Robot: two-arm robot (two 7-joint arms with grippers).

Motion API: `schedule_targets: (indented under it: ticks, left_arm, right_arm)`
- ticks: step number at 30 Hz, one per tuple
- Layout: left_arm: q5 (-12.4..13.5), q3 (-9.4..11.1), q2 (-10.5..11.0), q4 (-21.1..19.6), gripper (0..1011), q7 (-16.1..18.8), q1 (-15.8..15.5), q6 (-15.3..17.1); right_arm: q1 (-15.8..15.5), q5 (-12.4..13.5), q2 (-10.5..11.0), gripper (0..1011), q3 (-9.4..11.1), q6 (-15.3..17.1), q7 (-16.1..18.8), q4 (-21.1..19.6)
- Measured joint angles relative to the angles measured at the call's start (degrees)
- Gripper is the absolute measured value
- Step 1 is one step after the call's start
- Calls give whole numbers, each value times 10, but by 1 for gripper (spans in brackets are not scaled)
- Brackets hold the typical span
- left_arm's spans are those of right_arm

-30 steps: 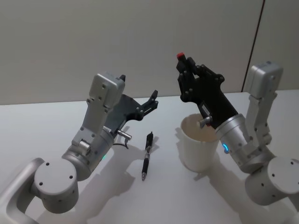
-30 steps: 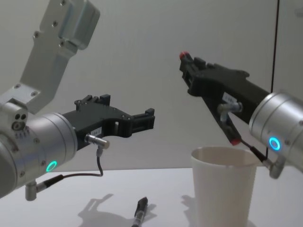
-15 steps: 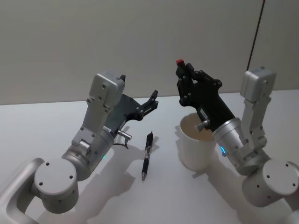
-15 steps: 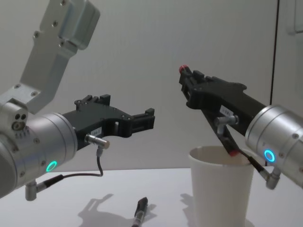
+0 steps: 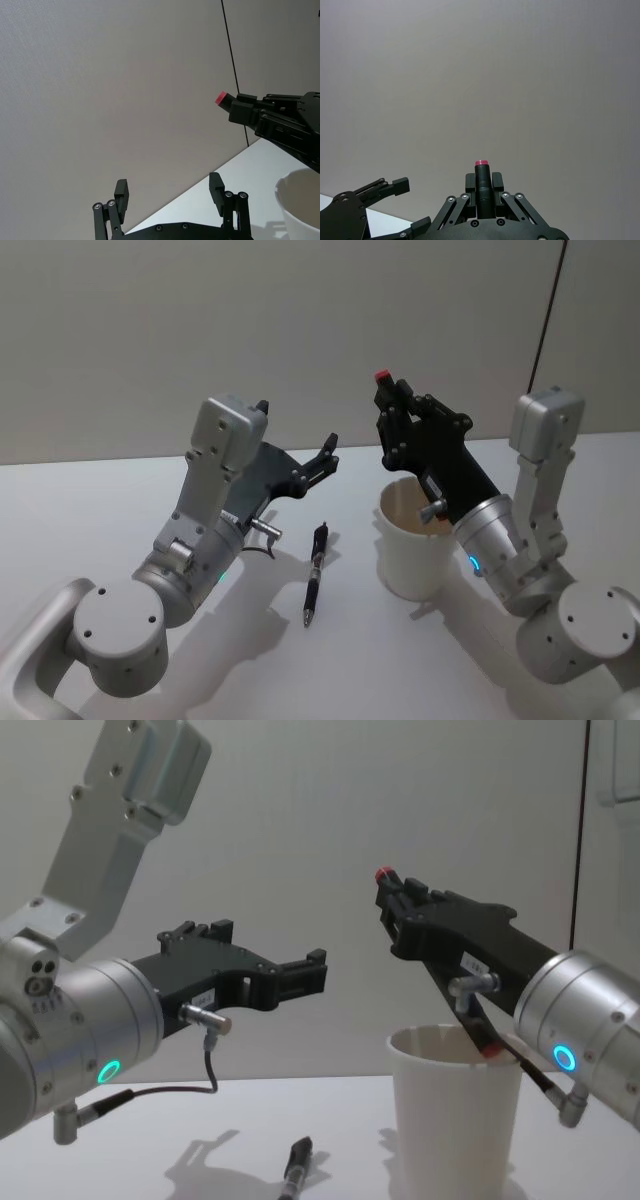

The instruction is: Place the pen into the pen holder.

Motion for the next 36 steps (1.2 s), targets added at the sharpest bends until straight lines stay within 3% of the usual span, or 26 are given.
schedule_targets:
  ticks: [12, 36]
  left_arm:
    - [0, 0, 0, 0, 1001, 0, 0, 0]
    - [0, 0, 0, 0, 1001, 0, 0, 0]
  right_arm:
    - [1, -1, -1, 204, 1, -1, 1, 3]
    - [1, -2, -1, 920, 1, -1, 1, 5]
